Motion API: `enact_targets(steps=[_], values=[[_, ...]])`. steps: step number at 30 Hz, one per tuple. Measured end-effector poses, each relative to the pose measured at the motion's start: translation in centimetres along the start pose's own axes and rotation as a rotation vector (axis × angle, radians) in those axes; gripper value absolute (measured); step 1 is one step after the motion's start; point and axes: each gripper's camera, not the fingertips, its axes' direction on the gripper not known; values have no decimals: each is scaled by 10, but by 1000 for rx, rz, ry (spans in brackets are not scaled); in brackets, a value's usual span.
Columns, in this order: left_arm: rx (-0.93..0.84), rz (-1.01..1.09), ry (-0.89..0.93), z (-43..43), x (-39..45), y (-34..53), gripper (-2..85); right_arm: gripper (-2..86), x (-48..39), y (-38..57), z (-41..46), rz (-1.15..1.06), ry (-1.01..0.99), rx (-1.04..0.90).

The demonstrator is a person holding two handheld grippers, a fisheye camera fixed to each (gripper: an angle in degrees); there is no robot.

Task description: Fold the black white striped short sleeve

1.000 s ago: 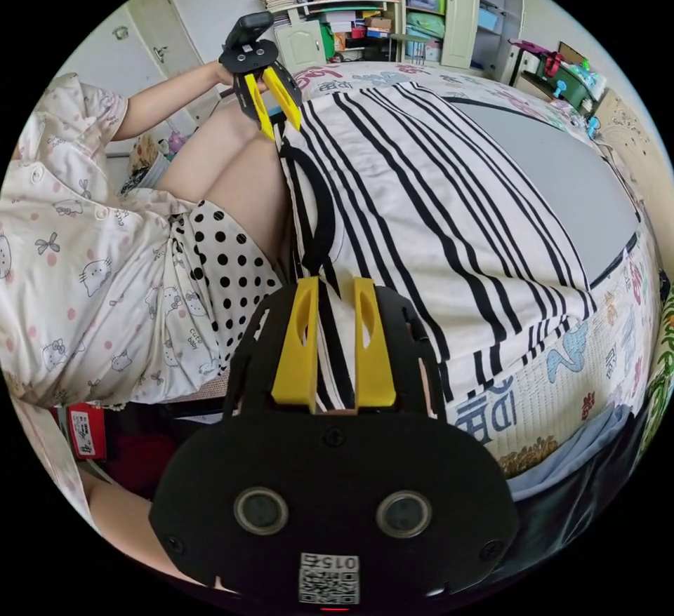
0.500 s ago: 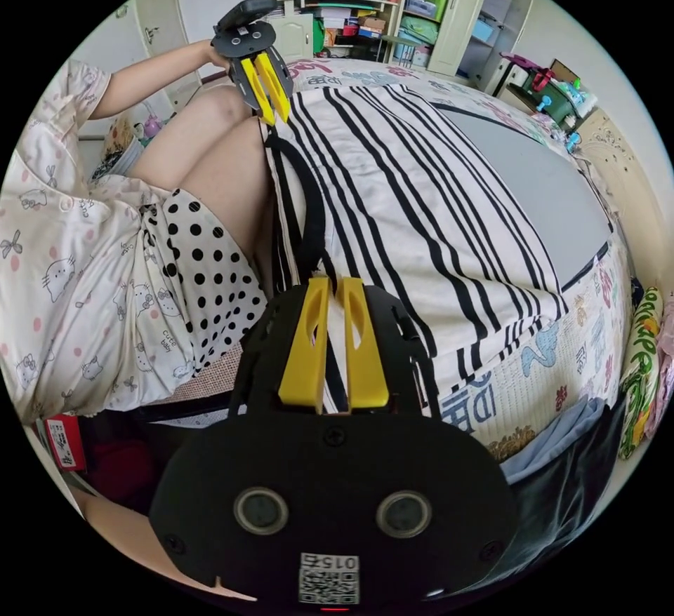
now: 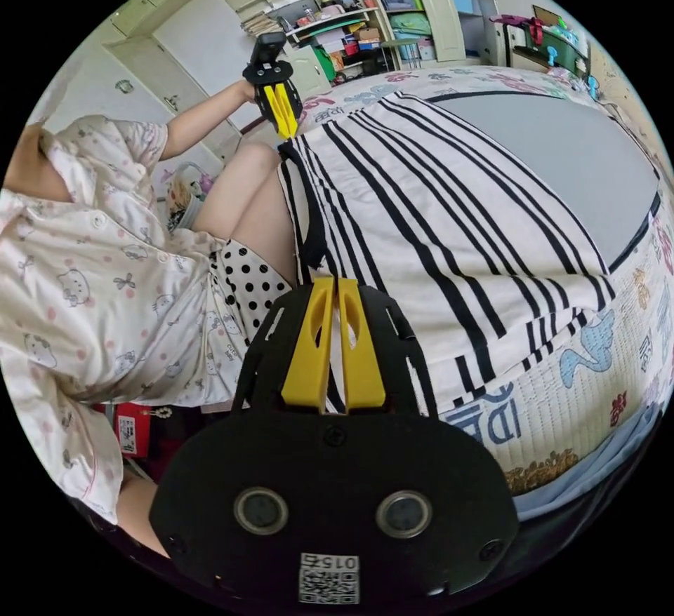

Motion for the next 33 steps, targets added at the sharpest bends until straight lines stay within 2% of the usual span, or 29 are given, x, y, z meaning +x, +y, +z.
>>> enact_targets(steps=[5, 8, 11, 13, 15, 16, 18, 20, 23, 25, 28, 33], values=[[26, 36, 14, -39, -34, -2, 2, -8, 37, -56, -53, -28, 23, 29], [38, -32, -75, -78, -78, -15, 3, -7, 83, -121, -100, -6, 138, 66], [104, -120, -274, -130, -123, -35, 6, -2, 151, -207, -150, 103, 341, 141], [304, -315, -509, -177, -155, -51, 12, 11, 213, -277, -199, 276, 558, 298], [507, -495, -624, -199, -160, -48, 20, 38, 248, -306, -231, 437, 639, 432], [610, -549, -647, -204, -150, -40, 27, 54, 256, -311, -245, 522, 620, 503], [689, -494, -643, -194, -122, -24, 37, 63, 239, -308, -243, 467, 529, 581], [655, -395, -648, -164, -92, -6, 46, 65, 206, -301, -209, 336, 510, 553], [519, -350, -670, -89, -72, 31, 66, 85, 172, -296, -116, 202, 531, 386], [425, -366, -590, -29, -77, 49, 129, 116, 166, -311, -51, 152, 491, 239], [382, -417, -540, 20, -89, 63, 151, 141, 170, -334, -5, 155, 554, 122], [225, -429, -577, 64, -105, 66, 133, 115, 204, -358, 11, 187, 528, -6]])
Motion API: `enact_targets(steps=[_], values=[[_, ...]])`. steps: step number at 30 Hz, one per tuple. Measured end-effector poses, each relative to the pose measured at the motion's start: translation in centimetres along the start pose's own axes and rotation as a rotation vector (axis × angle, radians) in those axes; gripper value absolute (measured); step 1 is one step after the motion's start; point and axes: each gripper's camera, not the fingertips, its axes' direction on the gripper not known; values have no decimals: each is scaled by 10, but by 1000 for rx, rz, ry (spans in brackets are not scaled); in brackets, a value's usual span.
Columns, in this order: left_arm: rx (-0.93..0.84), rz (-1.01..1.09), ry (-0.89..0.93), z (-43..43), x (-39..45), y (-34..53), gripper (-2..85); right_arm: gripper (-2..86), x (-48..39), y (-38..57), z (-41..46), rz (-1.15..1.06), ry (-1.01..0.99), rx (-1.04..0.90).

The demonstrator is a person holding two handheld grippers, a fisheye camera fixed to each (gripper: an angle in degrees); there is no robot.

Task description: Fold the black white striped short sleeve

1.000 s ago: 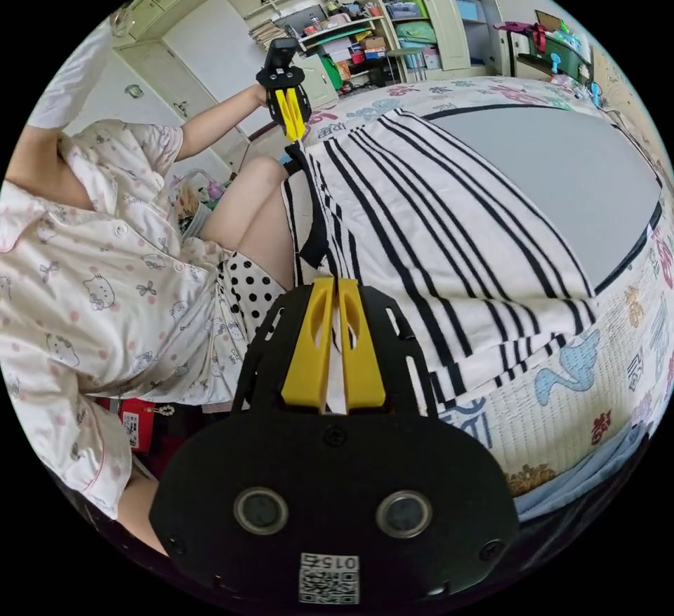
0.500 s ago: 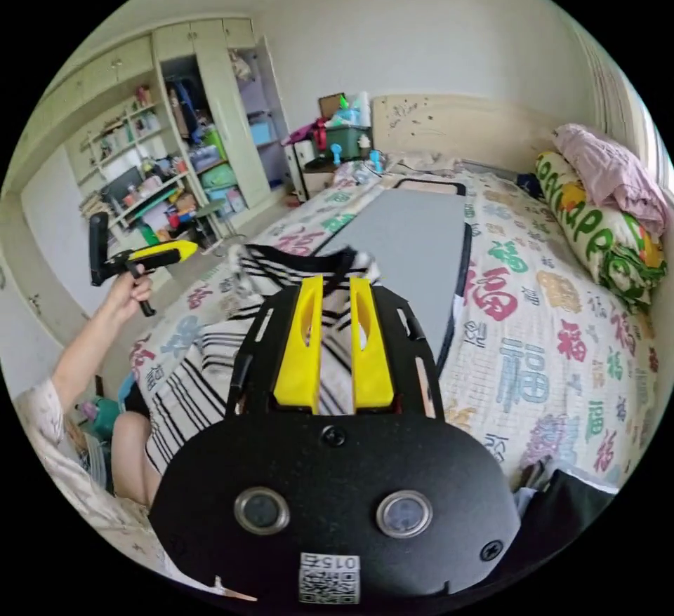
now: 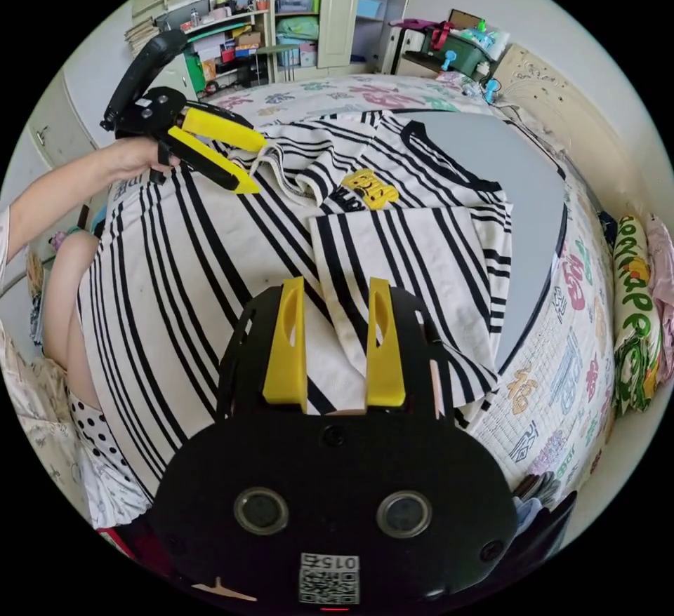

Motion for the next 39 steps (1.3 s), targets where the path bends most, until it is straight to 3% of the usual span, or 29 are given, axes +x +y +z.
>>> enact_targets(steps=[5, 8, 11, 14, 16, 18, 24, 28, 33, 39], values=[[-19, -31, -21, 1, -14, 25, 24, 34, 39, -23, -18, 85, -40, 26], [69, -249, 80, -26, -74, 55, 18, 19, 104, -30, -60, 239, -3, 84], [253, -549, -34, -75, -161, 114, 29, 23, 230, -4, -137, 560, 100, 215], [282, -833, -199, -101, -238, 182, 64, 43, 342, 46, -191, 908, 461, 206], [277, -960, -172, -108, -266, 232, 81, 62, 388, 86, -213, 1082, 417, 158], [323, -938, -93, -106, -259, 263, 85, 73, 383, 105, -228, 1032, 242, 234], [169, -726, 270, -74, -176, 343, 107, 83, 266, 171, -261, 736, -153, 260], [85, -644, 234, -89, -118, 383, 131, 104, 194, 237, -302, 696, -324, 252], [-71, -567, 225, -96, -90, 409, 133, 122, 134, 311, -362, 753, -347, 247], [-42, -549, 273, -107, -82, 427, 119, 129, 77, 377, -393, 818, -361, 168]])
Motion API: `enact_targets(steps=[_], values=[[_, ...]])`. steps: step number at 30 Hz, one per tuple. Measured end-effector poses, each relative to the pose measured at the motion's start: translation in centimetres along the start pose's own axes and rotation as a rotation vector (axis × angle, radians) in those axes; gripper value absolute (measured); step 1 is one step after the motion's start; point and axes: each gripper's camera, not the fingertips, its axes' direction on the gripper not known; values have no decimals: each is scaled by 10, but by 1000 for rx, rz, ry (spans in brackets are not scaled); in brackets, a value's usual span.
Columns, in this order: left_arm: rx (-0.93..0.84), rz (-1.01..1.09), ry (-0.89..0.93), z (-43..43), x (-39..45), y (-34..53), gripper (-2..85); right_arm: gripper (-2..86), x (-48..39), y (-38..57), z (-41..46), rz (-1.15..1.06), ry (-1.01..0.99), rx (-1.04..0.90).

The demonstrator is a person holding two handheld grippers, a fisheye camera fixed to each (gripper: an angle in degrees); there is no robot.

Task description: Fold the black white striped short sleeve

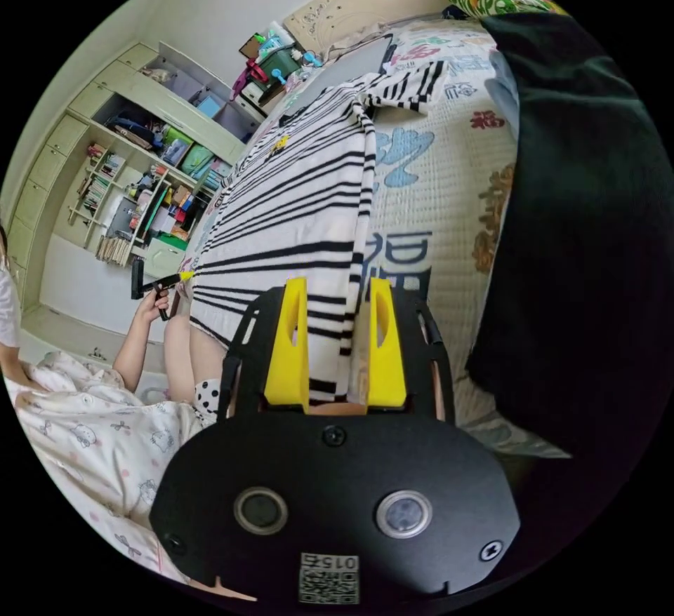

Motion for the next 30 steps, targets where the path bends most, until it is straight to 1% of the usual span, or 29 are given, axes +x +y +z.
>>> enact_targets(steps=[6, 8, 10, 13, 19, 23, 25, 29, 30], values=[[-48, 22, 62, -4, 13, 5, 113, 120, -7, 43, -9, 28, -28, -4], [-81, 42, 47, -1, 24, -3, 110, 116, -12, 46, -9, 25, -14, -8], [-132, 89, -6, 7, 46, -14, 110, 108, -26, 46, -3, -8, 68, -37], [-139, 95, -72, 7, 63, -26, 96, 99, -44, 48, 6, -67, 158, -48], [-132, 59, -100, -3, 80, -47, 75, 52, -35, 60, 17, -29, 75, -33], [-149, 65, -91, -9, 92, -58, 64, 32, -36, 72, 26, -36, 106, -18], [-213, 86, -95, -3, 103, -68, 57, 21, -35, 80, 35, -44, 120, -12], [-234, 109, -162, -3, 124, -85, 50, 13, -30, 89, 55, -48, 123, -7], [-235, 117, -177, -4, 131, -90, 49, 12, -37, 92, 64, -85, 164, -12]])
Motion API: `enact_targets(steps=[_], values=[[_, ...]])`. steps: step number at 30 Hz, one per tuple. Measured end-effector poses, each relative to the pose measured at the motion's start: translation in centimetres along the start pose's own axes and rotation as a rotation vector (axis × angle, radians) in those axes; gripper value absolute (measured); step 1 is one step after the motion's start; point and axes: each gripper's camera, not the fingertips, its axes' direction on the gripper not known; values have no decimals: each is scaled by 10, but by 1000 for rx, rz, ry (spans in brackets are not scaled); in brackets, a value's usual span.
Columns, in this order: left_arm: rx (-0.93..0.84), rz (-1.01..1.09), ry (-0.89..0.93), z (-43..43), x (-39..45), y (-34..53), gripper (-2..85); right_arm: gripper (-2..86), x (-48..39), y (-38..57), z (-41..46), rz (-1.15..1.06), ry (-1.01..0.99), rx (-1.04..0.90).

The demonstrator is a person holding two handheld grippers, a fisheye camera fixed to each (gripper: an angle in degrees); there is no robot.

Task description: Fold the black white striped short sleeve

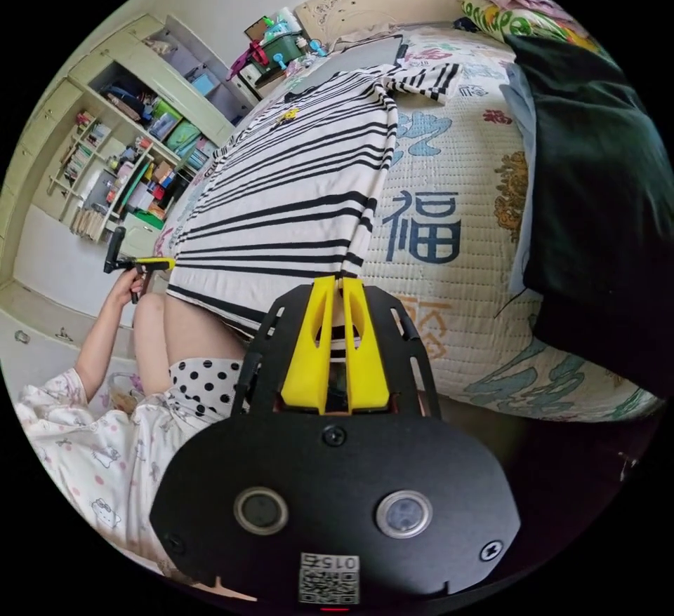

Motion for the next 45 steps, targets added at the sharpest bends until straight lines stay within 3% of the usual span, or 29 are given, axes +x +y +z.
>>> enact_targets(steps=[6, 12, 16, 22, 28, 36, 45], values=[[-9, 35, -41, -19, 24, -19, 15, 5, -53, 9, 49, -179, 245, -43], [11, 82, -118, -42, 50, -29, 0, -1, -57, 17, 81, -199, 285, -89], [52, 88, -169, -63, 66, -32, -2, 3, -61, 33, 105, -230, 480, -110], [123, 46, -121, -91, 62, -36, 1, 75, -19, 38, 115, -20, 199, -25], [33, 59, -127, -87, 67, -69, 3, 13, -19, 53, 157, -37, 202, -61], [-24, 94, -220, -86, 88, -104, 3, 1, -32, 76, 194, -62, 254, -52], [-42, 58, -141, -92, 73, -132, 4, 5, -54, 129, 196, -10, 264, -7]])
